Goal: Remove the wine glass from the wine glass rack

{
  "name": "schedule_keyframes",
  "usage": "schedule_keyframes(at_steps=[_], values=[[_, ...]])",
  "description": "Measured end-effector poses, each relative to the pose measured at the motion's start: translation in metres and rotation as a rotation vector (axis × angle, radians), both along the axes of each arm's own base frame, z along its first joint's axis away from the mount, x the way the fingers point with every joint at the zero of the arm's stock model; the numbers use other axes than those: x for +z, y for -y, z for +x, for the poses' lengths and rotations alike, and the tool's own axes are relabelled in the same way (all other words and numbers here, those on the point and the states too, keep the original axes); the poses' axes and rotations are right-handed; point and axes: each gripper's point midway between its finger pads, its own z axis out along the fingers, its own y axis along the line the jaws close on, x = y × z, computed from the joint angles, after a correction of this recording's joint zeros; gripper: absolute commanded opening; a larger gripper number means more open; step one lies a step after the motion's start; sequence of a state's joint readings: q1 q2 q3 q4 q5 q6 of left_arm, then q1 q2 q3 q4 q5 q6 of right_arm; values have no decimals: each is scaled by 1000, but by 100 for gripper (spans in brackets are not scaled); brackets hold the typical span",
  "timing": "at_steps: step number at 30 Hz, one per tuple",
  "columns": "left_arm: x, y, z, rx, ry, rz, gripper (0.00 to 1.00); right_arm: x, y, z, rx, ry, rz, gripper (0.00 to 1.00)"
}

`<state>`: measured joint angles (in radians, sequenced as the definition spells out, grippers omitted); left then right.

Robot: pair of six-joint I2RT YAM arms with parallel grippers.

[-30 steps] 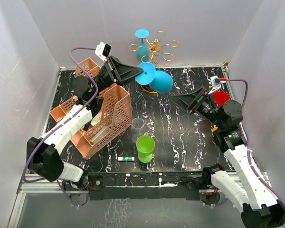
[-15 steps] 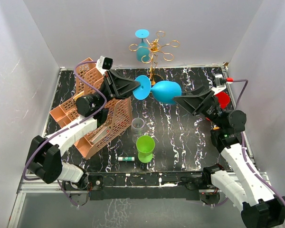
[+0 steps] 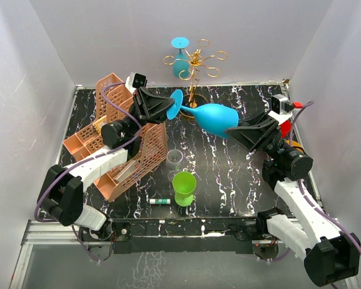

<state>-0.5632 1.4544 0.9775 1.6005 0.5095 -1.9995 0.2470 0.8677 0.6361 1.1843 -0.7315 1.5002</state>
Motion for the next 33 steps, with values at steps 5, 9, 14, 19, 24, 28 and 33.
schedule_keyframes(at_steps=[5,9,14,19,24,28,33], values=[[2,1,-6,-22,4,-8,0,4,1,-7,33,23,22,12],[2,2,-9,-28,11,-10,6,5,1,-7,38,30,25,8],[0,3,-7,8,43,-2,31,6,2,-9,32,42,24,8],[-4,5,-4,59,87,24,59,16,6,-26,-17,118,18,8],[-10,9,-6,109,128,77,81,37,11,-37,-123,206,-17,8],[-12,8,-13,156,160,127,92,57,14,-38,-239,263,-66,8],[-17,5,-20,237,200,207,97,71,27,-17,-456,226,-137,8]])
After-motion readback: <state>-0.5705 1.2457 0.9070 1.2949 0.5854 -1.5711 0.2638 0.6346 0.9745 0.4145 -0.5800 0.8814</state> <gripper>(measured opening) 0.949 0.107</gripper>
